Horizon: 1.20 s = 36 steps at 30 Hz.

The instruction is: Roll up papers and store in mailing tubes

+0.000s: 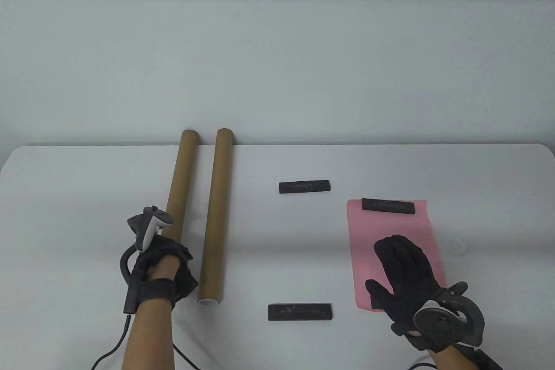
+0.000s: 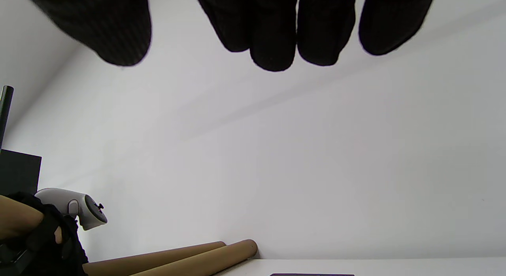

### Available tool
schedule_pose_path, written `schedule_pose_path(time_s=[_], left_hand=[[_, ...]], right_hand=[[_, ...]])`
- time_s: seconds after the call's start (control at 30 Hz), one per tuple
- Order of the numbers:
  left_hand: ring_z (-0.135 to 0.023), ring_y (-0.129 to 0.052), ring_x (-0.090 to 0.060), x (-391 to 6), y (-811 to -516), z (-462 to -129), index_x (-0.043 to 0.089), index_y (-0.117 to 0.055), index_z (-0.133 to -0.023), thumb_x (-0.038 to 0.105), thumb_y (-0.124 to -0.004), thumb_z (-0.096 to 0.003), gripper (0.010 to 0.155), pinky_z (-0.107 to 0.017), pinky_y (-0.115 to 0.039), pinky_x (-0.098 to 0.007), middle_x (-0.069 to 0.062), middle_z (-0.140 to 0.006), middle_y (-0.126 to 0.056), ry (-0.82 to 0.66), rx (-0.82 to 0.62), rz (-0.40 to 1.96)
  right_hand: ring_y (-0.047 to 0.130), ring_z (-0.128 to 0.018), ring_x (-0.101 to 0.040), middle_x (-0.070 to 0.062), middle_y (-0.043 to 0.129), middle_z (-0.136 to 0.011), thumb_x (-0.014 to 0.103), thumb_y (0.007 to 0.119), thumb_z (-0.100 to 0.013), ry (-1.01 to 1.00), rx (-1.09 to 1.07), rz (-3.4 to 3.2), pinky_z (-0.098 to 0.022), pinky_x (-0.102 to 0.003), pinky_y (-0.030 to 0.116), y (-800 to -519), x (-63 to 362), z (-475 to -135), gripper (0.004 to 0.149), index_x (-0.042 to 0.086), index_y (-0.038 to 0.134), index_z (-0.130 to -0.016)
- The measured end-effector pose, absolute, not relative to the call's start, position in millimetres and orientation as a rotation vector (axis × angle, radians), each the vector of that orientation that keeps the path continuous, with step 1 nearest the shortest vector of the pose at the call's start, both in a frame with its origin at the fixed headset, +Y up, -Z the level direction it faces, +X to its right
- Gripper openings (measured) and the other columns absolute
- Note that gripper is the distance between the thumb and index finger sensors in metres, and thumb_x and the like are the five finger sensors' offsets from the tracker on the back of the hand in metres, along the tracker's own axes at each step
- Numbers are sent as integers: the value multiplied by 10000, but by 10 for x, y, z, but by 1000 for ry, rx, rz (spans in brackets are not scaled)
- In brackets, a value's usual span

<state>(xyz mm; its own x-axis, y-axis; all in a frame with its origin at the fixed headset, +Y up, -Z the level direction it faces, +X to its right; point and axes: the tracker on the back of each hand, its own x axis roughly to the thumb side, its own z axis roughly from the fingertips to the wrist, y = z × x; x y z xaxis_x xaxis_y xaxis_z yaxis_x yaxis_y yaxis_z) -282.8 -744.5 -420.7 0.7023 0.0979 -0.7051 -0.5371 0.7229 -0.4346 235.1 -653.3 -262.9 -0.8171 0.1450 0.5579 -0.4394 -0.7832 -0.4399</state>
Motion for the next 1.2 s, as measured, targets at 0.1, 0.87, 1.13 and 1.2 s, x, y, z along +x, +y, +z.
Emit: schedule_pose_path(time_s=[0.1, 0.87, 1.13, 1.2], left_hand=[[-830, -784, -294, -2832, -7485, -4240, 144, -271, -1023, 551, -756, -425, 871, -590, -693, -444, -151, -998, -532, 713, -666, 350], [-876, -725, -336, -2826, -7541, -4323, 177, -227, -1043, 695, -689, -352, 980, -655, -636, -475, -124, -1044, -496, 705, -679, 186], [-1089, -497, -461, -2772, -7043, -4240, 181, -188, -1072, 679, -702, -360, 1010, -763, -486, -646, -147, -1137, -352, 566, -427, 353], [-1126, -465, -443, -2696, -6838, -4180, 221, -223, -1080, 654, -716, -373, 965, -797, -416, -636, -107, -1162, -344, 496, -345, 352]], right_hand=[[684, -974, -566, -228, 668, -1068, 541, 758, -506, -816, 732, 2596, -640, -722, 628, -6537, 2345, -2632, 792, 34, 586, -1090], [672, -978, -573, -232, 669, -1068, 539, 760, -505, -766, 727, 2600, -638, -728, 622, -6565, 2316, -2660, 791, 32, 592, -1088], [676, -972, -576, -236, 670, -1066, 536, 761, -504, -795, 701, 2596, -635, -731, 620, -6537, 2359, -2661, 791, 29, 592, -1087], [677, -971, -575, -236, 670, -1065, 536, 761, -505, -809, 698, 2594, -634, -731, 620, -6525, 2370, -2655, 791, 28, 592, -1086]])
